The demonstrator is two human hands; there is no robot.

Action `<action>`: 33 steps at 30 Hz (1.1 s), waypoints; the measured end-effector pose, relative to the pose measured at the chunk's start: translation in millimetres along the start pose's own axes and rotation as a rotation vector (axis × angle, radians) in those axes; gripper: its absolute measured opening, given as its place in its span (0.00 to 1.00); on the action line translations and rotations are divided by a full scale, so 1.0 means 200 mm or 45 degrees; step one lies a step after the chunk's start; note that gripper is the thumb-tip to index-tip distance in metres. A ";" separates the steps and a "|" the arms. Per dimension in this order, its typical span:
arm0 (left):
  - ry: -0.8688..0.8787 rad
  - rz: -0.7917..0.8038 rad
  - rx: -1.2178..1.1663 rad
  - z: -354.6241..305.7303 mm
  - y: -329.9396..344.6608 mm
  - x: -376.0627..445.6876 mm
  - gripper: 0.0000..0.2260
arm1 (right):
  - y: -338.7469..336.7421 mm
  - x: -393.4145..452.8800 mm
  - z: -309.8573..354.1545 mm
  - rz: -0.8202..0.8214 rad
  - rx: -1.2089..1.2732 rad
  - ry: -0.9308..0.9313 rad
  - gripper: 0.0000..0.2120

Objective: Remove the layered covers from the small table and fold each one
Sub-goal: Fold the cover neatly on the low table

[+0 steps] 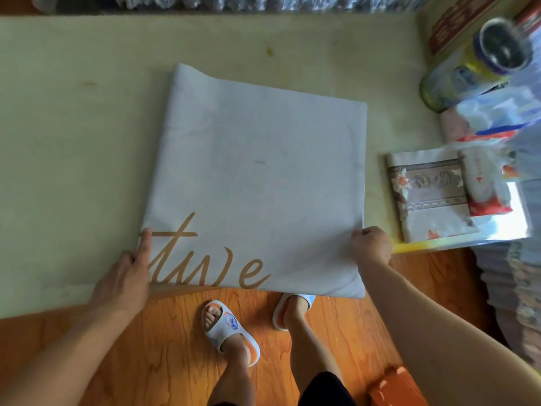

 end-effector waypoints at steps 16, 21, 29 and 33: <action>-0.236 0.356 -0.161 -0.03 -0.02 0.02 0.47 | 0.01 0.02 0.02 0.071 -0.057 0.051 0.12; -0.533 0.221 -0.801 0.04 -0.04 0.04 0.33 | -0.08 -0.19 -0.04 -0.136 -0.194 -0.050 0.26; -0.626 0.271 -1.083 0.09 0.06 0.03 0.33 | 0.21 -0.61 -0.34 0.206 1.582 0.753 0.36; -0.683 0.293 -1.534 0.10 0.07 0.02 0.23 | 0.21 -0.55 -0.23 0.043 1.792 0.716 0.24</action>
Point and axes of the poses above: each hand's wrist, its own x-axis towards the middle knuckle, its own y-axis out of the palm, z = x × y, the point moved 6 cm from there along x, towards the middle knuckle, and after that the axes turned 13 degrees about -y, right-handed, at the moved point
